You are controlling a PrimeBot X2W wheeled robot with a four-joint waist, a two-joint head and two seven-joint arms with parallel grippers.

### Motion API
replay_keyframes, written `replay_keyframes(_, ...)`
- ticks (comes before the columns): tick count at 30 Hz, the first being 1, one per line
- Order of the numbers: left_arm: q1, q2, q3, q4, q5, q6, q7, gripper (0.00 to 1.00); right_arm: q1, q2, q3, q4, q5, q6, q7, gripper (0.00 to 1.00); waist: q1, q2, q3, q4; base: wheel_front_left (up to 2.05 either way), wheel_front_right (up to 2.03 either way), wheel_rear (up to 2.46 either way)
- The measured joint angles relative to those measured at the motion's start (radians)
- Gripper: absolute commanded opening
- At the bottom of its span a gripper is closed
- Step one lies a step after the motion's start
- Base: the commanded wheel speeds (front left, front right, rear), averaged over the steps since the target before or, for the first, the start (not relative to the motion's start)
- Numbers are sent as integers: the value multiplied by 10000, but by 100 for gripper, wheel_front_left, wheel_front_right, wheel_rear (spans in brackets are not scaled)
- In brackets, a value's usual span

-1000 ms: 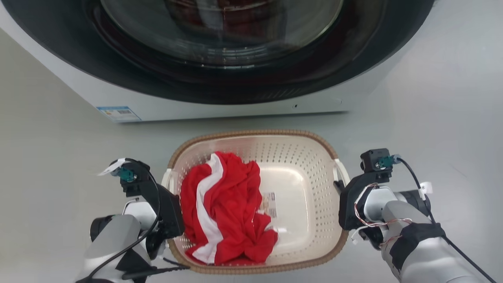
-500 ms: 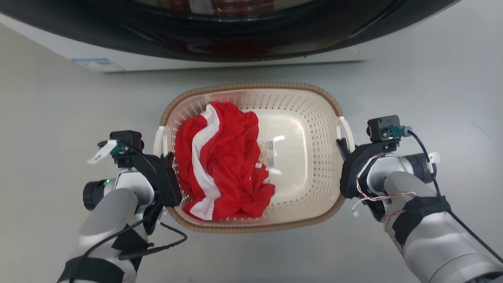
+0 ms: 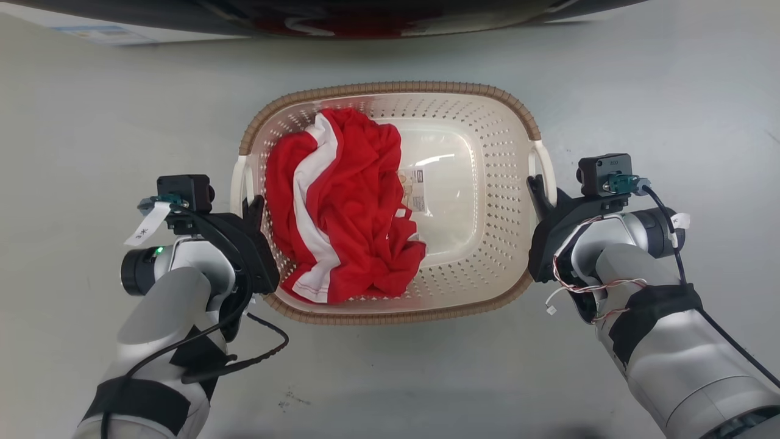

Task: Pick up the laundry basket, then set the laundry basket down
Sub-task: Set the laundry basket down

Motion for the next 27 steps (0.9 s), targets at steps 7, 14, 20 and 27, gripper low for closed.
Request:
replay_keyframes(7,-228,-25,-17,58,84,-6,-393,0,-197,-69,61,52,-222,-163,-460,0,0,0,366,-41,0,0,0)
replay_keyframes(14,-333,-105,-58,190,100,-17,-621,0,-325,-109,121,163,-280,-194,-813,0,-1,0,497,-27,0,0,0)
replay_keyframes(20,-423,-148,-117,337,111,-92,-665,0,-335,-94,140,280,-278,-192,-968,0,-2,-1,510,-38,0,0,0)
replay_keyframes(27,-507,-182,-157,464,111,-100,-665,0,-341,-90,207,387,-282,-107,-1108,0,-2,-2,460,-40,0,0,0)
